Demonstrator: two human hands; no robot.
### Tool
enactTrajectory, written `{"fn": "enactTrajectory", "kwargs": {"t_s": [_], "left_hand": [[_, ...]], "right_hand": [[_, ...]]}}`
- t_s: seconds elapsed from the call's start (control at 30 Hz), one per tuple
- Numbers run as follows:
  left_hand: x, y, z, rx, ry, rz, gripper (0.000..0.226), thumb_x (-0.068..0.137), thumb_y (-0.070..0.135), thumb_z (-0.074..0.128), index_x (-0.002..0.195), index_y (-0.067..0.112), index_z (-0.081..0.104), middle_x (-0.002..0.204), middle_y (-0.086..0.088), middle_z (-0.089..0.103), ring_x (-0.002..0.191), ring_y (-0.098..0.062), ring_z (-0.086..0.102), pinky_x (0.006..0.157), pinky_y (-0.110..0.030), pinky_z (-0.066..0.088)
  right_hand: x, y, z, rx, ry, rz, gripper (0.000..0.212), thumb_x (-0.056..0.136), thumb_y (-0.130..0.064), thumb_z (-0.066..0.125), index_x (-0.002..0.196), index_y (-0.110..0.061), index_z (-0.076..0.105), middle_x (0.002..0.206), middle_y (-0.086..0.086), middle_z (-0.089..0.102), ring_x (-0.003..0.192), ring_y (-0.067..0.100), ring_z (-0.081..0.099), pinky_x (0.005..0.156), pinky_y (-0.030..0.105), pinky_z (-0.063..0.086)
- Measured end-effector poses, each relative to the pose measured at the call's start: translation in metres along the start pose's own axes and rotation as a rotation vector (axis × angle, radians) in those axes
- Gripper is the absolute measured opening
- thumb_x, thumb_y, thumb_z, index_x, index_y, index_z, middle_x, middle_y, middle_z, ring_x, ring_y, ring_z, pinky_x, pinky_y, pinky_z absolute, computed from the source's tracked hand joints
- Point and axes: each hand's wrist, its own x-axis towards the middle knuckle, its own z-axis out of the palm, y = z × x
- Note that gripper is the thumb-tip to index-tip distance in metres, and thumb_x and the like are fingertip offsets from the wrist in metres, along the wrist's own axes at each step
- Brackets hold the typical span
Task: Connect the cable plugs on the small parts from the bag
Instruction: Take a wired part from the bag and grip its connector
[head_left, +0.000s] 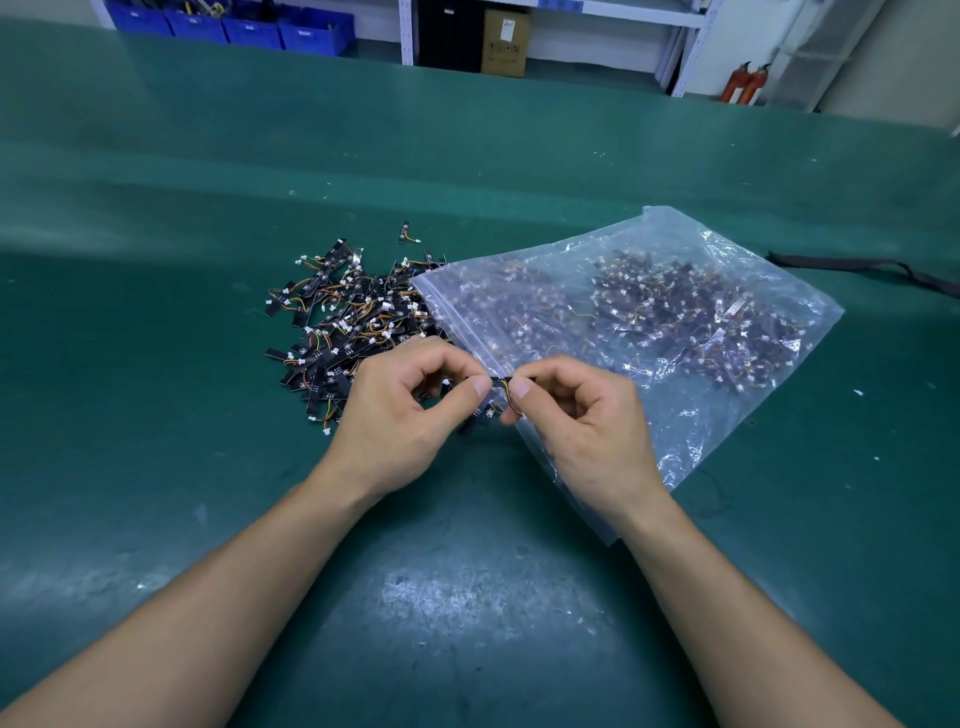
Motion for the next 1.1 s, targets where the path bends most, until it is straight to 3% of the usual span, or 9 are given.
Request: {"fn": "enactTrajectory", "kwargs": {"t_s": [0.17, 0.3, 0.47, 0.6, 0.7, 0.77, 0.83, 1.0, 1.1], "left_hand": [[0.000, -0.001, 0.000, -0.009, 0.000, -0.006, 0.010, 0.086, 0.016, 0.068, 0.077, 0.019, 0.068, 0.075, 0.007, 0.065, 0.069, -0.012, 0.055, 0.065, -0.025, 0.043], [0.001, -0.001, 0.001, -0.007, -0.025, -0.018, 0.005, 0.086, 0.018, 0.069, 0.081, 0.018, 0.070, 0.076, 0.007, 0.066, 0.069, -0.008, 0.053, 0.065, -0.021, 0.040], [0.001, -0.001, 0.000, 0.015, -0.018, 0.001, 0.011, 0.087, 0.016, 0.067, 0.077, 0.019, 0.068, 0.074, 0.013, 0.063, 0.070, -0.006, 0.054, 0.066, -0.019, 0.040], [0.001, 0.000, 0.001, 0.016, -0.002, 0.004, 0.011, 0.088, 0.016, 0.067, 0.077, 0.018, 0.068, 0.074, 0.013, 0.063, 0.069, -0.006, 0.054, 0.066, -0.020, 0.040], [0.002, 0.000, 0.001, 0.011, 0.018, 0.000, 0.011, 0.088, 0.018, 0.067, 0.077, 0.018, 0.069, 0.074, 0.009, 0.065, 0.069, -0.013, 0.055, 0.066, -0.027, 0.043], [0.002, -0.001, 0.000, 0.015, 0.021, 0.002, 0.011, 0.088, 0.019, 0.067, 0.077, 0.019, 0.069, 0.074, 0.008, 0.065, 0.070, -0.019, 0.056, 0.066, -0.030, 0.044], [0.002, -0.001, 0.000, 0.014, 0.016, 0.002, 0.011, 0.088, 0.019, 0.068, 0.077, 0.020, 0.069, 0.074, 0.009, 0.065, 0.070, -0.018, 0.056, 0.066, -0.029, 0.043], [0.001, -0.001, 0.001, -0.003, 0.004, 0.000, 0.010, 0.088, 0.020, 0.068, 0.078, 0.020, 0.069, 0.075, 0.006, 0.065, 0.071, -0.020, 0.057, 0.066, -0.029, 0.044], [0.002, -0.001, 0.002, 0.000, -0.006, 0.007, 0.009, 0.088, 0.022, 0.068, 0.078, 0.021, 0.069, 0.075, 0.007, 0.065, 0.071, -0.018, 0.056, 0.066, -0.024, 0.042]], "right_hand": [[0.001, -0.002, 0.000, -0.014, 0.011, -0.014, 0.017, 0.096, -0.015, 0.066, 0.080, -0.021, 0.071, 0.066, -0.003, 0.071, 0.051, 0.001, 0.052, 0.054, 0.012, 0.038], [0.002, 0.001, 0.000, -0.045, 0.038, -0.023, 0.018, 0.094, -0.017, 0.066, 0.079, -0.026, 0.070, 0.066, -0.004, 0.072, 0.059, 0.027, 0.060, 0.058, 0.033, 0.047], [0.001, 0.001, -0.001, -0.010, 0.005, -0.030, 0.015, 0.095, -0.014, 0.066, 0.083, -0.019, 0.072, 0.067, -0.002, 0.072, 0.049, 0.000, 0.051, 0.053, 0.010, 0.037], [0.002, 0.001, 0.000, 0.066, 0.003, 0.001, 0.008, 0.092, -0.017, 0.066, 0.087, -0.018, 0.073, 0.066, -0.003, 0.071, 0.049, 0.000, 0.057, 0.053, 0.007, 0.040], [0.002, 0.003, 0.000, 0.055, 0.007, 0.014, 0.006, 0.088, -0.020, 0.068, 0.087, -0.025, 0.072, 0.067, -0.003, 0.072, 0.051, 0.004, 0.057, 0.050, 0.018, 0.042], [0.003, 0.005, 0.000, 0.043, 0.011, 0.009, 0.007, 0.087, -0.021, 0.071, 0.085, -0.028, 0.072, 0.068, -0.003, 0.073, 0.056, 0.027, 0.059, 0.054, 0.038, 0.046], [0.003, 0.007, 0.000, 0.047, 0.016, 0.005, 0.007, 0.085, -0.021, 0.073, 0.085, -0.029, 0.072, 0.069, -0.003, 0.073, 0.059, 0.028, 0.058, 0.056, 0.045, 0.048], [0.004, 0.009, 0.000, 0.041, 0.012, 0.012, 0.009, 0.084, -0.023, 0.076, 0.090, -0.029, 0.073, 0.069, -0.003, 0.074, 0.060, 0.015, 0.062, 0.056, 0.031, 0.047], [0.004, 0.010, 0.001, 0.042, 0.011, 0.007, 0.012, 0.083, -0.021, 0.077, 0.090, -0.030, 0.073, 0.069, -0.002, 0.074, 0.060, 0.029, 0.067, 0.058, 0.033, 0.048]]}}
